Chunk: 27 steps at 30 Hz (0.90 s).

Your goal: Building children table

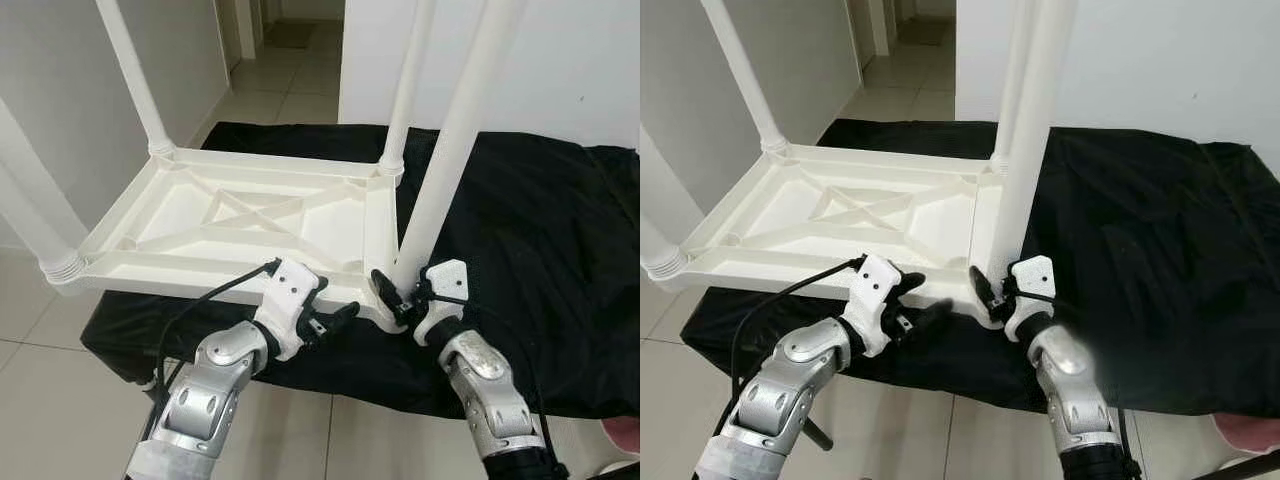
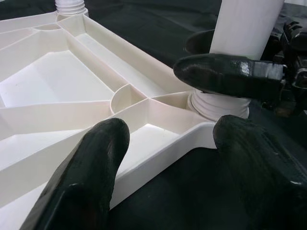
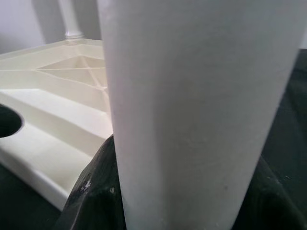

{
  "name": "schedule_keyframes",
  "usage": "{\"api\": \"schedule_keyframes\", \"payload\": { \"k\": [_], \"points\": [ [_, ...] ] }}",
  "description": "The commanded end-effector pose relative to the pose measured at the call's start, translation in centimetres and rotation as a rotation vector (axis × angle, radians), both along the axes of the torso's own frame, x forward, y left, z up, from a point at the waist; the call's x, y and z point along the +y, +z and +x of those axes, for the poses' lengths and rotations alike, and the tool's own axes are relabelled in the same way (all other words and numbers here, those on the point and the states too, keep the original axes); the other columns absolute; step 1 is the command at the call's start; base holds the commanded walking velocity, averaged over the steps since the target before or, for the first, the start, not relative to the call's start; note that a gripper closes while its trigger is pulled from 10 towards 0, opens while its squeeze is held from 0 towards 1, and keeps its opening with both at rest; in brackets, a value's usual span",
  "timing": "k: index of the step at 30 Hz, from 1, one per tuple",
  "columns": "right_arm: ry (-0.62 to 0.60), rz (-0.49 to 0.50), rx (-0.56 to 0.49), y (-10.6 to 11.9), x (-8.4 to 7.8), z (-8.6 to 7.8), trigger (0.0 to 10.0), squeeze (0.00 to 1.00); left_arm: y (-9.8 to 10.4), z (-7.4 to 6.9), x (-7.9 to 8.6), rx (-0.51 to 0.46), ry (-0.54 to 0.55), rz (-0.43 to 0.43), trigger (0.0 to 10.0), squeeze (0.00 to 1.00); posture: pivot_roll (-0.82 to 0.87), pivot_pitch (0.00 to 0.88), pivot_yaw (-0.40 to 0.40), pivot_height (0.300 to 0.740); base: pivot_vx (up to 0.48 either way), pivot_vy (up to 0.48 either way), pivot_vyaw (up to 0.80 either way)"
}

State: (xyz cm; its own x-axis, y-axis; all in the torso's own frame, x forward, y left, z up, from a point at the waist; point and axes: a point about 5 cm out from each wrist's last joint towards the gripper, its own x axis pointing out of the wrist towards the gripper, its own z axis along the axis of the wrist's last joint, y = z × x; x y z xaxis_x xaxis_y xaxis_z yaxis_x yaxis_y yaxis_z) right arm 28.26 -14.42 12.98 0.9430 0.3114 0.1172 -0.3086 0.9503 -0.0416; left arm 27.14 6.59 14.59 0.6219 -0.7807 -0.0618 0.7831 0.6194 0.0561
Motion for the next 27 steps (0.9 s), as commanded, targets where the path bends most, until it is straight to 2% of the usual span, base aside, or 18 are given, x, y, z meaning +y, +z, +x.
{"api": "schedule_keyframes", "payload": {
  "k": [1,10,13,14,15,16,17,18,23,27],
  "points": [
    [-0.097,0.018,0.046,-1.0,-0.5,-0.5,10.0,0.0,0.0,0.6,0.7,-0.007,0.07,0.006,10.0,0.0,-0.03,0.01,0.032,0.74,0.0,0.0,0.0],
    [-0.176,0.018,0.07,-1.1,0.0,-1.2,10.0,0.0,0.2,0.3,0.1,-0.006,0.053,-0.014,10.0,0.0,-0.04,0.003,0.028,0.74,0.0,0.0,0.0],
    [-0.282,0.009,0.069,-1.2,-0.4,-1.6,10.0,0.0,0.1,0.2,-0.3,-0.006,0.047,-0.018,10.0,0.0,-0.03,0.0,0.006,0.74,0.0,0.0,0.0],
    [-0.282,0.009,0.069,-1.2,-0.4,-1.6,10.0,0.0,0.1,0.2,-0.3,-0.006,0.047,-0.018,10.0,0.0,-0.03,0.0,0.006,0.74,0.0,0.0,0.0],
    [-0.3,0.017,0.069,-1.3,-0.4,-1.7,10.0,0.29,0.1,0.3,-0.3,-0.008,0.053,-0.018,10.0,0.0,-0.03,0.0,0.001,0.74,0.0,0.0,0.0],
    [-0.3,0.017,0.069,-1.3,-0.4,-1.7,10.0,0.29,0.1,0.3,-0.3,-0.008,0.053,-0.018,10.0,0.0,-0.03,0.0,0.001,0.74,0.0,0.0,0.0],
    [-0.302,0.031,0.059,-1.1,-0.4,-1.7,10.0,0.93,0.2,0.4,-0.2,-0.01,0.055,-0.021,10.0,0.0,-0.02,0.0,-0.001,0.74,0.0,0.0,0.0],
    [-0.296,0.051,0.051,-1.0,-0.3,-1.7,10.0,1.0,0.2,0.5,-0.2,-0.014,0.056,-0.019,10.0,0.0,-0.02,0.0,-0.008,0.74,0.0,0.0,0.0],
    [-0.297,0.053,0.04,-0.7,-0.1,-1.6,10.0,1.0,0.3,0.7,0.0,-0.022,0.058,-0.015,10.0,0.0,-0.02,0.0,-0.009,0.74,0.0,0.0,0.0],
    [-0.283,0.032,0.018,-0.2,-0.2,-1.4,10.0,1.0,1.0,1.4,0.2,-0.043,0.071,-0.014,10.0,0.0,-0.02,0.0,-0.008,0.74,0.0,0.0,0.0]
  ]
}}
